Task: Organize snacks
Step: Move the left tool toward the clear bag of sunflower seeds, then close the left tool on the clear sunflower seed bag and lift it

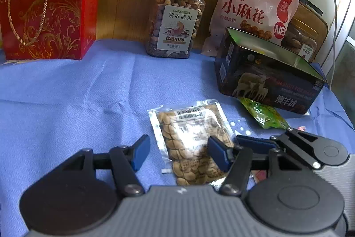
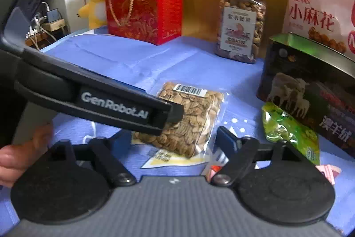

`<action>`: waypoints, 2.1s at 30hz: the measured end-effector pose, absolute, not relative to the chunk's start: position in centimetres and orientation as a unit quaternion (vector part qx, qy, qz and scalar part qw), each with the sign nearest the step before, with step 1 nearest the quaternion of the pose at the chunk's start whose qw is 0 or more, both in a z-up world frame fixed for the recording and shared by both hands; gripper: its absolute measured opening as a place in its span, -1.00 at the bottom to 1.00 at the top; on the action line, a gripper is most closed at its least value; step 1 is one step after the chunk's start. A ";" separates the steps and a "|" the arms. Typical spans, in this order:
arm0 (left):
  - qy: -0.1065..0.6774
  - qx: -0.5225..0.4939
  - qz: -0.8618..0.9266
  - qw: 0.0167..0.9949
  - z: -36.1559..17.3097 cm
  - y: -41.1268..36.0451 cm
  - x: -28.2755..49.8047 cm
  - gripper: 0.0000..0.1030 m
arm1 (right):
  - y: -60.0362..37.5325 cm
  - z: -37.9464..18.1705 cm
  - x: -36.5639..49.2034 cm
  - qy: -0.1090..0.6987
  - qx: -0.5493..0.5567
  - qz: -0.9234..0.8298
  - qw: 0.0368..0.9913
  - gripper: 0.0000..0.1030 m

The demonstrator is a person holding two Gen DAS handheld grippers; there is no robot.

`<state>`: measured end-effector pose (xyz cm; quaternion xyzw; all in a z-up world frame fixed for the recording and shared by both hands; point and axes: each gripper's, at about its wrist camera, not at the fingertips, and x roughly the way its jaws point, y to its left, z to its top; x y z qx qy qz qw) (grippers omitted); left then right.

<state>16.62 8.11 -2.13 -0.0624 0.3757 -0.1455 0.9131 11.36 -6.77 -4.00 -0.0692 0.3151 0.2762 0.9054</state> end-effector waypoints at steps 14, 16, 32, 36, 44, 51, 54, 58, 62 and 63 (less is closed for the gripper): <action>0.374 -0.100 -0.147 0.910 -2.0 9.5 13.8 -0.03 | -6.2 -3.6 8.3 0.307 -0.079 0.303 0.899 0.34; 0.374 -0.103 -0.149 0.910 -2.0 9.8 12.6 -0.03 | -6.4 -3.5 7.4 0.313 -0.070 0.310 0.895 0.34; 0.372 -0.116 -0.205 0.898 -2.3 10.8 2.7 -0.01 | -9.3 -3.2 -1.2 0.325 -0.040 0.374 0.868 0.33; 0.381 -0.145 -0.219 0.887 -2.4 11.3 2.5 -0.01 | -11.4 -3.0 -0.8 0.346 0.035 0.375 0.859 0.30; 0.389 -0.196 -0.225 0.872 -2.8 12.9 2.7 -0.04 | -16.3 -4.0 2.1 0.402 0.230 0.341 0.818 0.11; 0.390 -0.207 -0.238 0.865 -3.0 12.9 2.9 -0.04 | -16.9 -5.0 2.9 0.430 0.306 0.330 0.782 -0.16; 0.394 -0.246 -0.263 0.845 -3.6 13.4 3.2 -0.04 | -16.6 -5.1 3.0 0.433 0.310 0.327 0.781 -0.31; 0.410 -0.335 -0.316 0.787 -5.5 14.6 4.1 -0.07 | -16.6 -5.2 3.1 0.430 0.310 0.338 0.778 -0.32; 0.409 -0.334 -0.317 0.787 -5.9 14.0 4.1 -0.29 | -16.3 -5.3 3.3 0.429 0.302 0.346 0.777 -0.42; 0.410 -0.334 -0.316 0.788 -5.9 14.0 4.2 -0.34 | -16.4 -5.3 3.4 0.430 0.305 0.346 0.776 -0.46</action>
